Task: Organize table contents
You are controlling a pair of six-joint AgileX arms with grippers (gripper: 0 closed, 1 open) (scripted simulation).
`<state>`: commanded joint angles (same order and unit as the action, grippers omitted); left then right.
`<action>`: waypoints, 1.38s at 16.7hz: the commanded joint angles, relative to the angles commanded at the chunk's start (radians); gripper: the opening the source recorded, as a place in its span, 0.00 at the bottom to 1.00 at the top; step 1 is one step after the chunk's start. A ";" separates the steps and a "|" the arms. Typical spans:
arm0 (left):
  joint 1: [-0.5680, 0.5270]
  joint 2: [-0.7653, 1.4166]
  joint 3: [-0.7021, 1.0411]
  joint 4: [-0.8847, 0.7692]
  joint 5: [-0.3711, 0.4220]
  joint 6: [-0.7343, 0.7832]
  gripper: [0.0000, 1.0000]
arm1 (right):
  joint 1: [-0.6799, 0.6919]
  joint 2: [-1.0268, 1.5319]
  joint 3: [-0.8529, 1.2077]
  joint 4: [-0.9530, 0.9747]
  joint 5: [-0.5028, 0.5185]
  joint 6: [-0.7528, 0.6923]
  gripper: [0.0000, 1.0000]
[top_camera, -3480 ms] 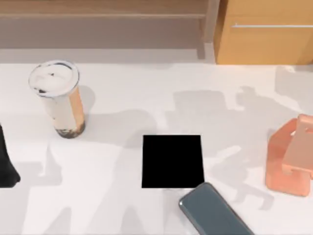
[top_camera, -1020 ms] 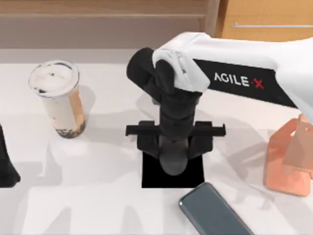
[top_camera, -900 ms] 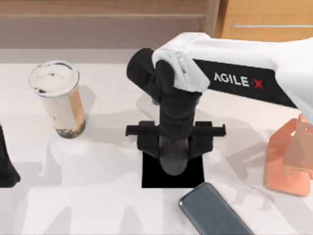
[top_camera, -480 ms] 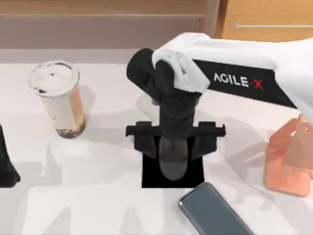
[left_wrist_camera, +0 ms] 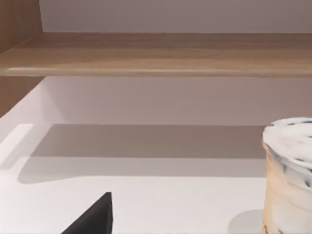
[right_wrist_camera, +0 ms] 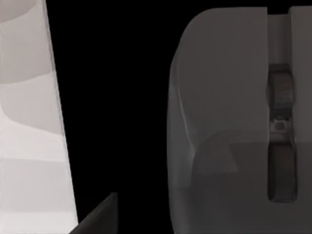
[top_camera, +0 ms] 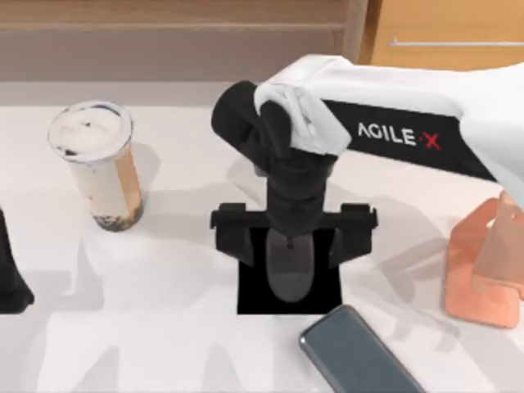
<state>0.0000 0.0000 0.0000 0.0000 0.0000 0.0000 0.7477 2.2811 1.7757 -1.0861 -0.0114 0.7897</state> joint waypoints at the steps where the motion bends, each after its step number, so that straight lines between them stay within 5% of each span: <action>1: 0.000 0.000 0.000 0.000 0.000 0.000 1.00 | -0.002 -0.001 0.000 0.000 0.000 0.000 1.00; 7: 0.000 0.000 0.000 0.000 0.000 0.000 1.00 | 0.014 -0.104 -0.082 0.017 0.004 -0.069 1.00; 23: 0.000 0.000 0.000 0.000 0.000 0.000 1.00 | 0.122 -0.602 -0.687 0.132 0.014 -0.512 1.00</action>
<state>0.0000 0.0000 0.0000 0.0000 0.0000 0.0000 0.8700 1.6787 1.0883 -0.9542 0.0025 0.2778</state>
